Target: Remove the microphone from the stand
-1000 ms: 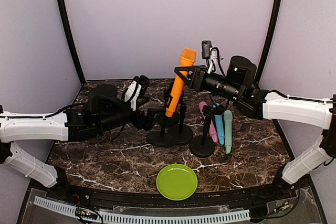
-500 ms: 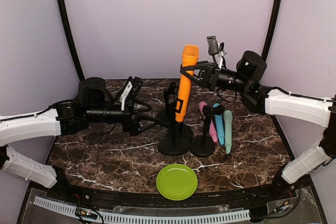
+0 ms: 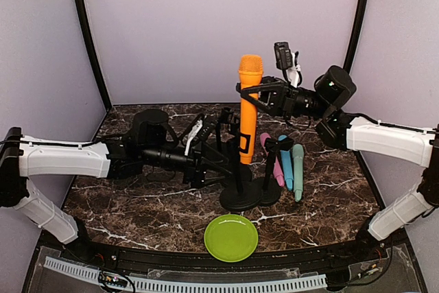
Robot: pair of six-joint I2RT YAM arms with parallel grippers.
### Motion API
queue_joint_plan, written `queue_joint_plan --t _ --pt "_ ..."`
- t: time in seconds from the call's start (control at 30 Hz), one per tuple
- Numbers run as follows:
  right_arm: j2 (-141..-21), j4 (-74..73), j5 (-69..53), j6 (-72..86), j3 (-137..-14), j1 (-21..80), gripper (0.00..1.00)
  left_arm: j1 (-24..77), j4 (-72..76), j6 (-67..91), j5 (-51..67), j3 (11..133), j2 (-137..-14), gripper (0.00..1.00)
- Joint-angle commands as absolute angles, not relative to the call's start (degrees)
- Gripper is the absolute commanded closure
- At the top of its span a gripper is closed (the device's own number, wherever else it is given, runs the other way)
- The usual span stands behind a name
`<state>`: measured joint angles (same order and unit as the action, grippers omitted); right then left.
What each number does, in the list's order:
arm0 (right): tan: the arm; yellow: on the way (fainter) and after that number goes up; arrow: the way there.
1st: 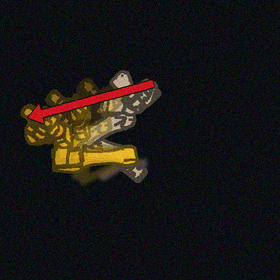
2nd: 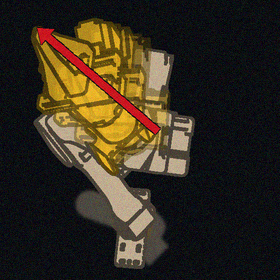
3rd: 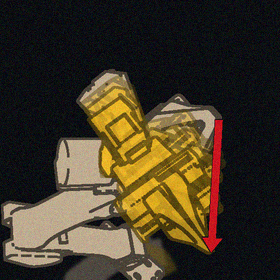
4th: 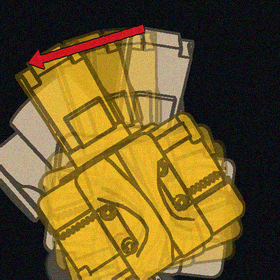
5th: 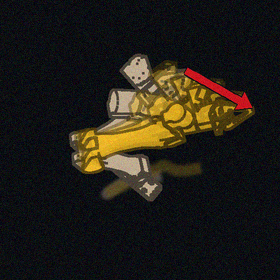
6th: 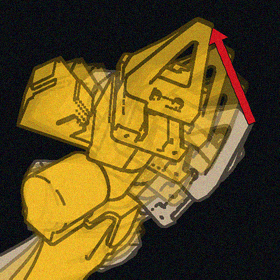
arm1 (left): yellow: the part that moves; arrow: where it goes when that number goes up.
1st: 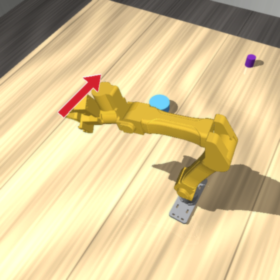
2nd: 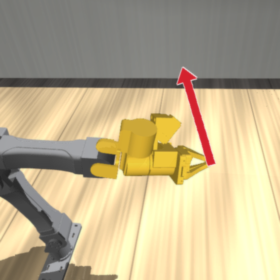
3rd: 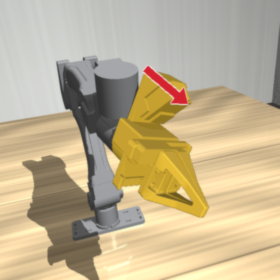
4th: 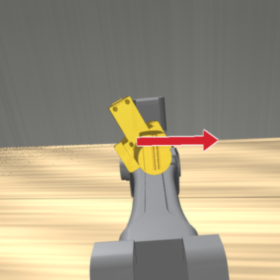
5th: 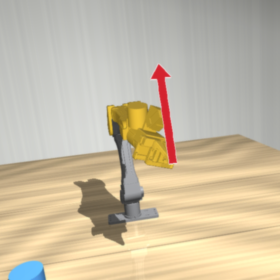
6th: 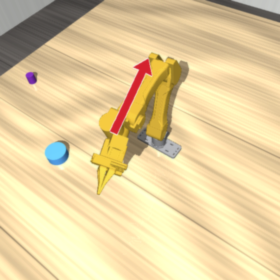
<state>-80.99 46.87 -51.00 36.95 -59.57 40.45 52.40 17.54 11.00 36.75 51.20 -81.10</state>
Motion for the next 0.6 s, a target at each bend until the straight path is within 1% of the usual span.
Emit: queue_joint_plan --t 0.0,0.13,0.3,0.47,0.53,0.57 --pt "-78.2 53.8 -50.2 38.9 -60.4 40.5 1.0 54.0 27.0 14.2 39.0 53.1 -83.3 0.3" --pt "-78.2 54.3 -50.0 39.3 -60.2 40.5 1.0 54.8 27.5 14.2 37.5 54.2 -85.6 0.36" --pt "-78.8 57.1 -50.1 40.9 -59.8 40.5 1.0 55.4 32.0 15.8 34.4 54.6 -88.8 0.44" --pt "-78.8 57.5 -50.2 41.2 -59.6 40.5 1.0 56.2 35.2 16.6 33.5 56.1 -91.1 0.47" --pt "-78.5 57.1 -49.9 40.8 -59.3 40.5 1.0 56.4 36.0 16.9 33.3 55.9 -91.4 0.54" --pt "-78.3 56.8 -49.6 40.4 -59.1 40.5 1.0 56.4 36.1 17.0 33.1 55.7 -91.2 0.6"
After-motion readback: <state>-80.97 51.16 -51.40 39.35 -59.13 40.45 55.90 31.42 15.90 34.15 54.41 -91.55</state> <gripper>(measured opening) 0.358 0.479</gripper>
